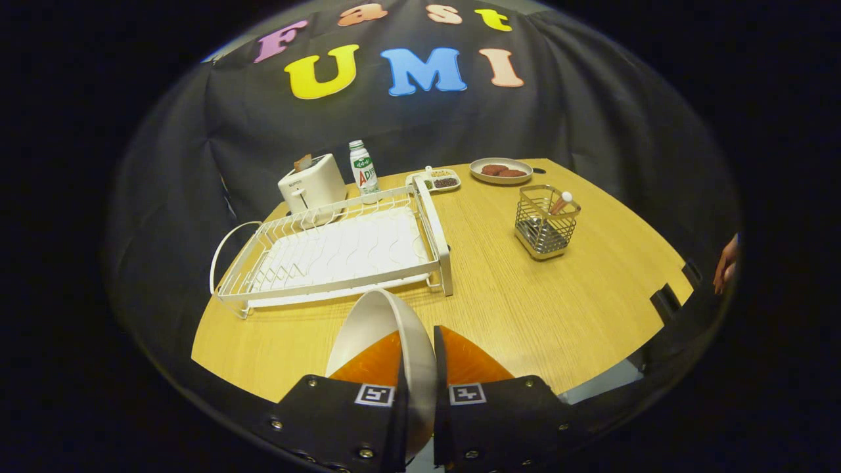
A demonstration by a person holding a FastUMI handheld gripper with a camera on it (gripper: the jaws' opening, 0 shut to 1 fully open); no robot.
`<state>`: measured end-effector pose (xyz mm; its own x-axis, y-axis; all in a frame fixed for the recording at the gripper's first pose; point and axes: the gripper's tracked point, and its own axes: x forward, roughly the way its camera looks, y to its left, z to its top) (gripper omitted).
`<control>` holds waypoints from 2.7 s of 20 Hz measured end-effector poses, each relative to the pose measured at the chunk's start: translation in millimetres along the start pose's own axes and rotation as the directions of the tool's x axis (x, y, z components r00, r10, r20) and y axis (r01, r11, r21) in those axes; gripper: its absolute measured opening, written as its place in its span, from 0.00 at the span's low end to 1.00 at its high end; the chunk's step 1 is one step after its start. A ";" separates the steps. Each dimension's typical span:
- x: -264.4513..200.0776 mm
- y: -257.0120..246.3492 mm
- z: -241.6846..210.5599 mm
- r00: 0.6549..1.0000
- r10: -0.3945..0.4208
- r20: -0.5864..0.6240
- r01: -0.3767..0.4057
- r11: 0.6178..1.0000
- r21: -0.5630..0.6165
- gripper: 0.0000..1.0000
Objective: Take the plate from the dish rack, then take the spoon from the basket and place it into the plate.
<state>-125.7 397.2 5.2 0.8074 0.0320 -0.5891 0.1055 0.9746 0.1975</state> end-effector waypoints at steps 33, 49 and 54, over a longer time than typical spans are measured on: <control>42.6 -151.3 146.2 0.917 -0.356 0.180 0.350 0.934 0.068 0.29; 69.7 -171.6 152.9 0.922 -0.359 0.144 0.365 0.931 -0.013 0.02; 50.6 -170.8 162.1 0.916 -0.366 0.168 0.377 0.925 -0.039 0.02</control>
<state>-8.8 196.4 68.6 0.7980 -0.3642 -0.4802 0.3790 0.9228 -0.0701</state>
